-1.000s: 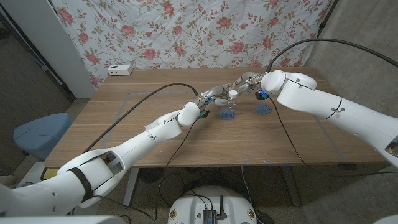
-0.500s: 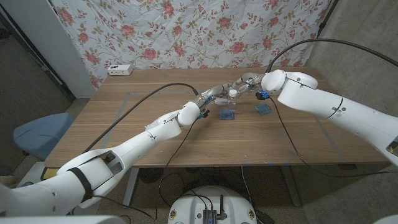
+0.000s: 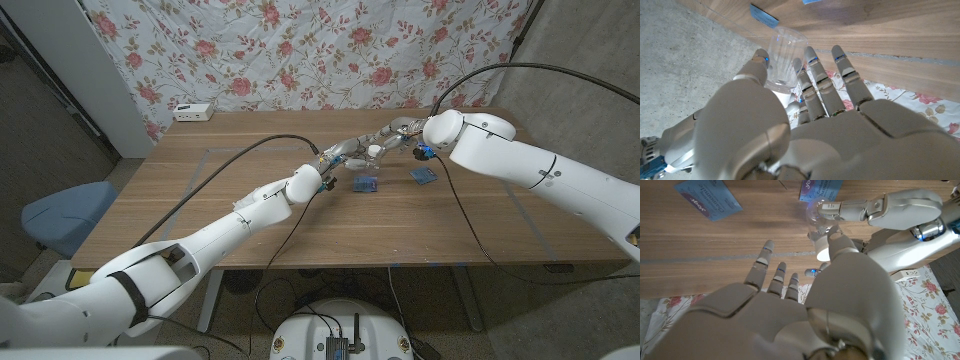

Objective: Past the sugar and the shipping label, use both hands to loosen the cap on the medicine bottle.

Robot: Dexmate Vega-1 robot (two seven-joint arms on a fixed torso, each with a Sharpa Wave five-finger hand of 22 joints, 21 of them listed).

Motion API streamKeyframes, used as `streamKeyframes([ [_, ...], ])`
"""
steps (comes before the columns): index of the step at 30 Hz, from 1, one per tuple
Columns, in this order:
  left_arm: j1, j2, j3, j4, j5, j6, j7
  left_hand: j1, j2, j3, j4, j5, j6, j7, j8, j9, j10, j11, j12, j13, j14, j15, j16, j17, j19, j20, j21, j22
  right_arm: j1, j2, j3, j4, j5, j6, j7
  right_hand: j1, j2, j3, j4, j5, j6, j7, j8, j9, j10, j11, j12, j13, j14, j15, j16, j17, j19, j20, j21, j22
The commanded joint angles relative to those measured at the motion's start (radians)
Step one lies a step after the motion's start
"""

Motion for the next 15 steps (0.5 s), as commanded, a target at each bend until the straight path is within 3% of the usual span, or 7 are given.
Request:
streamKeyframes([
  [1,-0.003,0.002,-0.003,0.003,0.003,-0.003,0.004,0.009,0.009,0.007,-0.001,0.008,0.003,-0.001,0.004,0.002,0.023,-0.013,0.005,0.005,-0.002,-0.038,0.005,0.001,-0.004,-0.002,0.001,0.002,0.022,-0.008,-0.009,0.014,0.005,0.027,0.028,-0.033,-0.012,-0.018,0.007,0.000,-0.010,0.028,0.005,0.003,-0.005,0.024,0.003,0.003,-0.003,0.013,-0.006,-0.001,0.000,0.004,-0.001,0.002],
  [2,-0.003,0.002,-0.003,0.004,0.004,-0.003,0.005,0.009,0.008,0.007,-0.001,0.008,0.003,-0.001,0.004,0.002,0.023,-0.013,0.004,0.005,-0.002,-0.038,0.005,0.001,-0.004,-0.001,0.001,0.002,0.026,-0.008,-0.013,0.016,0.001,0.030,0.032,-0.040,-0.015,-0.022,0.009,0.000,-0.014,0.036,0.005,0.003,-0.006,0.027,0.003,0.003,-0.006,0.018,-0.007,-0.001,0.000,0.004,-0.001,0.002],
  [3,-0.004,0.002,-0.003,0.005,0.004,-0.004,0.006,0.009,0.009,0.007,-0.001,0.008,0.003,-0.002,0.004,0.002,0.022,-0.012,0.004,0.005,-0.002,-0.039,0.005,0.001,-0.004,-0.001,0.001,0.002,0.028,-0.007,-0.016,0.018,-0.003,0.033,0.034,-0.055,-0.020,-0.031,0.013,0.002,-0.024,0.063,0.005,0.003,-0.007,0.030,0.004,0.003,-0.008,0.020,-0.008,-0.002,-0.001,0.004,-0.001,0.002],
  [6,-0.006,0.003,-0.004,0.007,0.005,-0.007,0.008,0.009,0.009,0.007,-0.001,0.008,0.002,-0.001,0.004,0.002,0.022,-0.013,0.004,0.005,-0.001,-0.040,0.006,0.001,-0.005,-0.001,0.001,0.002,0.041,-0.009,-0.032,0.022,-0.026,0.048,0.044,-0.070,-0.028,-0.040,0.015,0.005,-0.033,0.091,0.006,0.004,-0.008,0.041,0.005,0.003,-0.013,0.024,-0.011,-0.003,-0.002,0.004,-0.001,0.002],
  [10,-0.008,0.002,-0.004,0.012,0.006,-0.013,0.009,0.010,0.010,0.007,-0.002,0.008,0.002,-0.002,0.004,0.002,0.022,-0.014,0.004,0.005,-0.002,-0.038,0.005,0.001,-0.006,-0.002,0.001,0.002,0.073,-0.012,-0.075,0.027,-0.078,0.060,0.077,-0.126,-0.035,-0.064,0.034,0.012,-0.062,0.149,0.006,0.007,-0.015,0.062,0.006,0.004,-0.023,0.040,-0.015,-0.003,-0.001,0.004,0.000,0.002],
  [13,-0.012,0.001,-0.004,0.016,0.007,-0.015,0.008,0.009,0.010,0.007,-0.001,0.008,0.003,-0.002,0.004,0.002,0.020,-0.016,0.004,0.005,-0.001,-0.038,0.006,0.001,-0.006,-0.002,0.001,0.002,0.084,-0.016,-0.101,0.026,-0.129,0.075,0.088,-0.159,-0.037,-0.077,0.047,0.014,-0.068,0.164,0.009,0.008,-0.019,0.067,0.006,0.005,-0.027,0.050,-0.016,-0.002,-0.005,0.004,-0.002,0.002],
  [15,-0.015,0.000,-0.003,0.023,0.006,-0.020,0.007,0.009,0.009,0.007,-0.001,0.008,0.003,-0.002,0.004,0.002,0.021,-0.016,0.004,0.005,-0.001,-0.038,0.006,0.001,-0.006,-0.003,0.001,0.002,0.082,-0.018,-0.103,0.027,-0.148,0.091,0.094,-0.209,-0.038,-0.094,0.068,0.013,-0.066,0.165,0.016,0.011,-0.015,0.073,0.011,0.007,-0.027,0.051,-0.014,0.000,-0.006,-0.002,-0.001,0.002],
])
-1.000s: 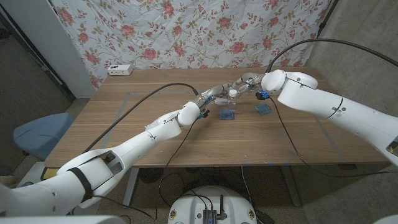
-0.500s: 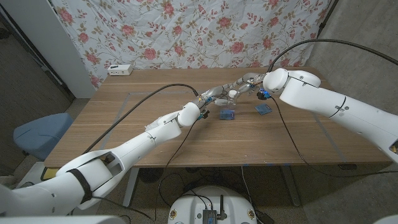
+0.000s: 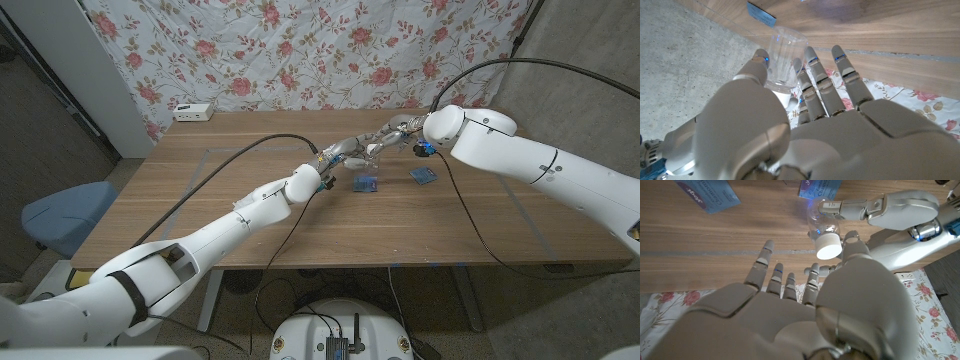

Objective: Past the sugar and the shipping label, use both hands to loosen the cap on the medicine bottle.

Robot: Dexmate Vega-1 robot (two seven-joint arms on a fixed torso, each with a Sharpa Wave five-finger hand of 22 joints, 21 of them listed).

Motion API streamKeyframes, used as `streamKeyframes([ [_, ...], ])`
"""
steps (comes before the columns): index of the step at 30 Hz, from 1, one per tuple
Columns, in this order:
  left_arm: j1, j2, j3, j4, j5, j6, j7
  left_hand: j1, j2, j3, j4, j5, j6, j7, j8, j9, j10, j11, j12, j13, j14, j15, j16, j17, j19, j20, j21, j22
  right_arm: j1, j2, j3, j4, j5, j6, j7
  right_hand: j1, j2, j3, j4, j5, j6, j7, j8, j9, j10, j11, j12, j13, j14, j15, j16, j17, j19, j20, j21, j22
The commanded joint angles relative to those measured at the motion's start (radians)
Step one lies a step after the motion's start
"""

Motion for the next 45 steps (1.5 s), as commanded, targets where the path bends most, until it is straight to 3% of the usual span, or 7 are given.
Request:
streamKeyframes([
  [1,-0.013,-0.002,0.000,0.019,0.003,-0.020,0.002,0.009,0.009,0.007,-0.002,0.009,0.004,-0.003,0.004,0.002,0.021,-0.016,0.007,0.001,-0.001,-0.037,0.005,0.001,-0.006,-0.003,0.001,0.002,0.040,-0.012,-0.073,0.011,-0.119,0.060,0.039,-0.061,-0.003,-0.025,0.023,0.009,0.005,0.012,0.011,0.007,0.003,0.015,0.011,0.005,0.001,0.011,0.000,0.004,-0.005,-0.003,-0.001,0.001],
  [7,-0.027,-0.011,0.003,0.047,0.005,-0.048,0.008,0.010,0.009,0.007,-0.002,0.008,0.005,-0.008,0.005,0.002,0.024,-0.014,0.008,0.001,0.000,-0.038,0.006,0.001,-0.005,-0.003,0.001,0.002,0.025,-0.011,-0.066,0.021,-0.175,0.106,0.057,-0.098,-0.008,-0.038,0.035,0.011,0.018,0.020,0.020,0.009,0.018,0.023,0.018,0.007,0.005,0.017,0.001,0.004,0.002,-0.009,0.001,0.000],
  [16,-0.037,-0.016,0.003,0.069,0.007,-0.070,0.014,0.011,0.009,0.007,-0.003,0.008,0.006,-0.007,0.005,0.002,0.026,-0.017,0.009,0.001,0.002,-0.043,0.007,0.001,-0.005,-0.002,0.001,0.002,0.021,0.006,-0.071,0.031,-0.265,0.114,0.103,-0.138,-0.023,-0.050,0.038,0.002,0.029,-0.015,0.026,0.011,-0.001,0.029,0.012,0.010,-0.031,0.052,-0.015,-0.001,-0.048,0.007,-0.016,-0.002],
  [23,-0.038,-0.015,0.001,0.075,0.006,-0.075,0.017,0.011,0.010,0.008,-0.003,0.008,0.007,-0.008,0.005,0.002,0.027,-0.015,0.009,0.001,0.004,-0.042,0.007,0.001,-0.004,-0.003,0.002,0.002,0.005,0.025,-0.068,0.038,-0.331,0.112,0.104,-0.160,-0.033,-0.057,0.038,0.000,0.039,-0.006,0.030,0.012,-0.030,0.050,0.003,0.011,-0.061,0.061,-0.026,-0.007,-0.079,0.008,-0.021,-0.003],
  [36,-0.049,-0.021,0.002,0.108,0.003,-0.102,0.019,0.011,0.010,0.008,-0.003,0.008,0.008,-0.008,0.005,0.002,0.027,-0.016,0.009,0.001,0.005,-0.042,0.006,0.001,-0.004,-0.003,0.002,0.002,0.006,0.061,-0.086,0.048,-0.438,0.064,0.147,-0.171,-0.041,-0.059,0.031,0.004,0.089,-0.009,0.053,0.018,-0.040,0.055,0.003,0.010,-0.078,0.063,-0.029,-0.012,-0.101,0.007,-0.020,-0.004],
  [45,-0.069,-0.036,0.008,0.155,-0.001,-0.131,0.020,0.013,0.010,0.009,-0.004,0.008,0.009,-0.007,0.005,0.002,0.027,-0.013,0.009,0.001,0.006,-0.042,0.007,0.001,-0.004,-0.003,0.002,0.002,0.008,0.083,-0.094,0.059,-0.473,0.044,0.166,-0.154,-0.042,-0.050,0.014,0.007,0.126,-0.019,0.072,0.024,-0.029,0.055,0.009,0.010,-0.076,0.061,-0.025,-0.016,-0.103,0.004,-0.014,-0.003],
])
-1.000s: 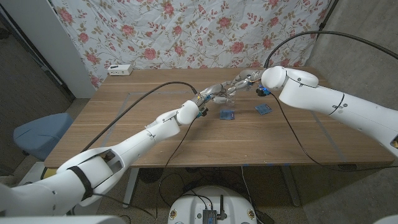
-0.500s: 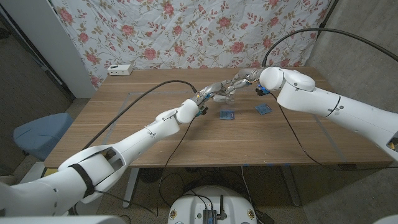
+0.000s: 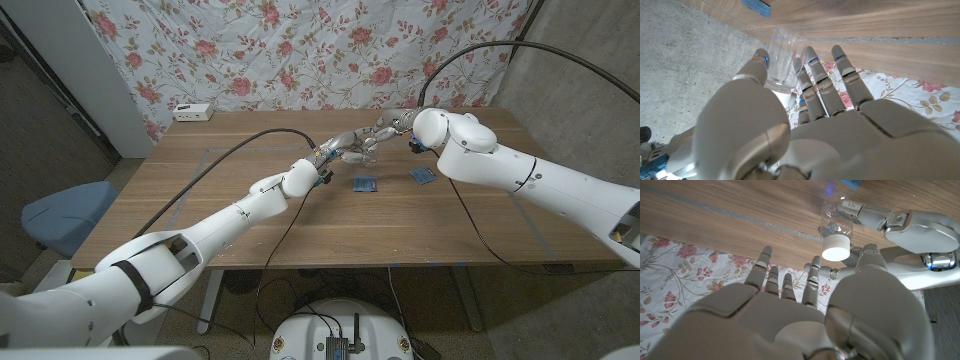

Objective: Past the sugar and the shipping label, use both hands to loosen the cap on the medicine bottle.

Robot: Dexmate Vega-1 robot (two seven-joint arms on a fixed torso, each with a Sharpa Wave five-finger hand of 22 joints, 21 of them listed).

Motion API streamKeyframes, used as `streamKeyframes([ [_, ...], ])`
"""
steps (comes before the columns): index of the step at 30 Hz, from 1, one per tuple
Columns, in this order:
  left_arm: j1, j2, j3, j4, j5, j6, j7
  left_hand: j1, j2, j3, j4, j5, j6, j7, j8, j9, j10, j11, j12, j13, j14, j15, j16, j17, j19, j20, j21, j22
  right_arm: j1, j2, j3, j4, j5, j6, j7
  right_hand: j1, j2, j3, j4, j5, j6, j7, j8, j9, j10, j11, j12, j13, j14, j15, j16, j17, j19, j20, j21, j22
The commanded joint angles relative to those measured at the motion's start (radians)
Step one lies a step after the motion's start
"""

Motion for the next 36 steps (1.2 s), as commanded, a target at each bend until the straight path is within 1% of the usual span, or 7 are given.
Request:
streamKeyframes([
  [1,-0.021,-0.015,0.006,0.051,-0.005,-0.032,0.002,0.011,0.012,0.005,0.001,0.008,0.004,-0.002,0.005,0.002,0.025,-0.015,0.005,0.001,0.007,-0.042,0.003,0.002,-0.004,-0.003,0.002,0.002,-0.002,0.031,-0.007,0.015,-0.061,-0.028,0.022,0.015,-0.003,0.008,-0.012,0.005,0.019,-0.006,0.014,0.006,0.005,0.002,0.007,0.002,-0.003,-0.003,-0.002,0.001,0.002,0.000,0.002,0.000],
  [12,-0.038,-0.023,0.010,0.084,-0.011,-0.050,-0.002,0.009,0.013,0.006,0.002,0.007,0.004,-0.002,0.005,0.002,0.025,-0.017,0.005,0.001,0.008,-0.043,0.003,0.002,-0.005,-0.003,0.001,0.002,-0.002,0.057,-0.012,0.037,-0.088,-0.027,0.019,0.038,0.000,0.021,-0.033,0.006,0.054,-0.016,0.033,0.012,0.021,-0.001,0.013,0.002,0.017,-0.004,0.006,-0.002,0.012,-0.001,0.010,0.002],
  [17,-0.046,-0.029,0.013,0.102,-0.013,-0.060,-0.002,0.010,0.012,0.006,0.002,0.007,0.005,-0.003,0.005,0.002,0.025,-0.016,0.005,0.001,0.008,-0.043,0.002,0.002,-0.005,-0.003,0.001,0.002,-0.007,0.063,-0.008,0.042,-0.095,-0.027,0.011,0.057,0.003,0.033,-0.050,0.006,0.081,-0.027,0.048,0.018,0.034,-0.007,0.017,0.001,0.034,-0.008,0.011,-0.003,0.024,-0.002,0.014,0.002],
  [24,-0.051,-0.033,0.016,0.113,-0.014,-0.066,-0.002,0.010,0.012,0.006,0.002,0.007,0.007,-0.002,0.006,0.002,0.026,-0.018,0.005,0.001,0.009,-0.042,0.003,0.002,-0.005,-0.003,0.001,0.002,-0.015,0.070,-0.003,0.048,-0.100,-0.029,-0.001,0.076,0.011,0.048,-0.066,0.006,0.114,-0.039,0.067,0.025,0.050,-0.009,0.020,0.000,0.059,-0.010,0.019,-0.003,0.039,-0.002,0.019,0.002],
  [26,-0.051,-0.032,0.017,0.113,-0.014,-0.066,-0.003,0.010,0.012,0.006,0.002,0.007,0.008,-0.002,0.006,0.002,0.025,-0.018,0.005,0.001,0.008,-0.042,0.002,0.002,-0.005,-0.003,0.001,0.002,-0.017,0.073,-0.003,0.049,-0.103,-0.034,-0.003,0.079,0.011,0.051,-0.069,0.005,0.124,-0.044,0.072,0.027,0.054,-0.009,0.021,0.000,0.064,-0.009,0.020,-0.003,0.043,-0.002,0.020,0.002],
  [32,-0.052,-0.032,0.018,0.111,-0.015,-0.065,-0.005,0.010,0.012,0.006,0.002,0.007,0.009,-0.002,0.007,0.002,0.025,-0.018,0.005,0.001,0.007,-0.042,0.002,0.002,-0.005,-0.002,0.001,0.002,-0.024,0.076,0.002,0.051,-0.105,-0.034,-0.016,0.092,0.021,0.065,-0.079,0.005,0.153,-0.046,0.089,0.033,0.075,-0.018,0.026,-0.001,0.081,-0.011,0.024,-0.002,0.056,-0.002,0.022,0.003],
  [36,-0.053,-0.032,0.019,0.113,-0.015,-0.068,-0.004,0.011,0.011,0.006,0.001,0.007,0.010,-0.003,0.007,0.002,0.026,-0.018,0.005,0.001,0.006,-0.042,0.002,0.002,-0.005,-0.003,0.002,0.002,-0.026,0.077,0.003,0.050,-0.107,-0.038,-0.019,0.097,0.026,0.070,-0.082,0.005,0.163,-0.052,0.095,0.035,0.082,-0.018,0.027,-0.001,0.087,-0.011,0.025,-0.001,0.061,-0.002,0.023,0.003],
])
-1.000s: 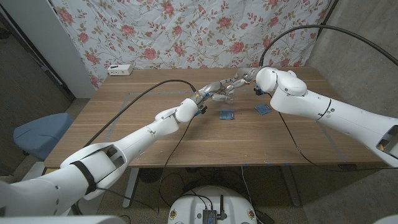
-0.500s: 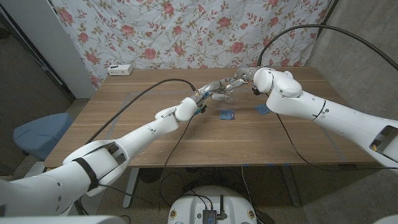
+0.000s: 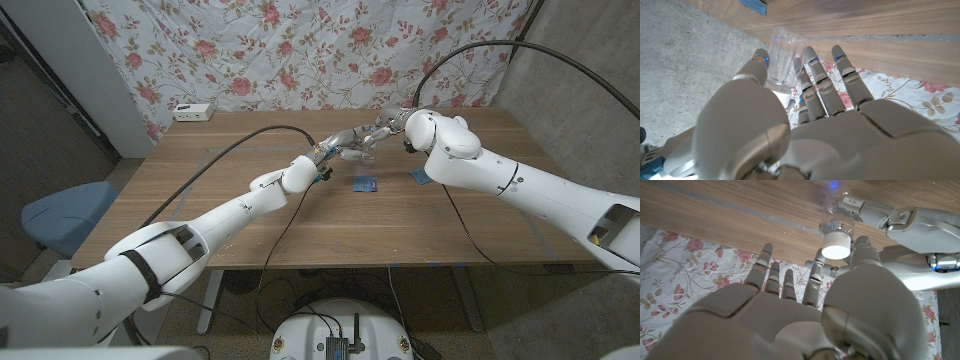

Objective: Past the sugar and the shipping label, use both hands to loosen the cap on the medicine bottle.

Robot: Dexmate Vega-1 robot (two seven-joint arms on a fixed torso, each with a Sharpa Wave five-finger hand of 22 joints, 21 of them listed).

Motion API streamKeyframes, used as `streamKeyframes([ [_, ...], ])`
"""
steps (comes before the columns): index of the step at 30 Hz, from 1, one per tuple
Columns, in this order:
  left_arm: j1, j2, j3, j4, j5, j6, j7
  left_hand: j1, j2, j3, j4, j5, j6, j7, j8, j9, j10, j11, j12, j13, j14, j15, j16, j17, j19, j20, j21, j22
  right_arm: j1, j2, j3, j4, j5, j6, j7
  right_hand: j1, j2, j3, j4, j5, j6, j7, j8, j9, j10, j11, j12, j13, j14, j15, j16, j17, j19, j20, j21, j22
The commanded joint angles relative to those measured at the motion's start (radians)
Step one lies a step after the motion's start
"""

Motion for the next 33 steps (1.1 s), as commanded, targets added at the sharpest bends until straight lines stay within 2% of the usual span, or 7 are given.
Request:
streamKeyframes([
  [1,-0.005,-0.003,0.003,0.009,-0.002,-0.008,-0.002,0.009,0.013,0.006,0.001,0.008,0.011,-0.003,0.007,0.002,0.026,-0.017,0.005,0.002,0.007,-0.042,0.002,0.001,-0.005,-0.002,0.002,0.002,-0.010,0.009,0.006,0.004,-0.010,-0.008,-0.017,0.012,0.003,0.009,-0.006,0.005,0.018,-0.006,0.012,0.004,0.008,0.001,0.006,0.000,0.012,0.001,0.010,0.002,0.010,0.000,0.010,0.002],
  [17,0.009,0.008,0.000,-0.024,0.003,0.006,0.001,0.009,0.015,0.007,0.002,0.008,0.012,-0.001,0.006,0.002,0.026,-0.016,0.005,0.002,0.007,-0.041,0.002,0.001,-0.007,-0.001,0.001,0.002,-0.013,0.009,0.005,0.000,-0.009,-0.015,-0.020,0.044,0.019,0.039,-0.025,0.002,0.088,-0.039,0.052,0.014,0.038,-0.014,0.008,-0.002,0.044,-0.001,0.014,0.002,0.038,0.001,0.013,0.002],
  [33,0.023,0.017,-0.005,-0.052,0.005,0.021,-0.001,0.007,0.015,0.007,0.003,0.008,0.015,-0.003,0.006,0.002,0.027,-0.019,0.005,0.002,0.008,-0.042,0.002,0.001,-0.006,-0.002,0.002,0.002,-0.027,0.003,0.011,-0.015,0.001,-0.030,-0.037,0.071,0.035,0.063,-0.034,0.004,0.127,-0.058,0.072,0.013,0.066,-0.029,0.012,-0.003,0.071,-0.012,0.019,0.004,0.058,0.000,0.014,0.002],
])
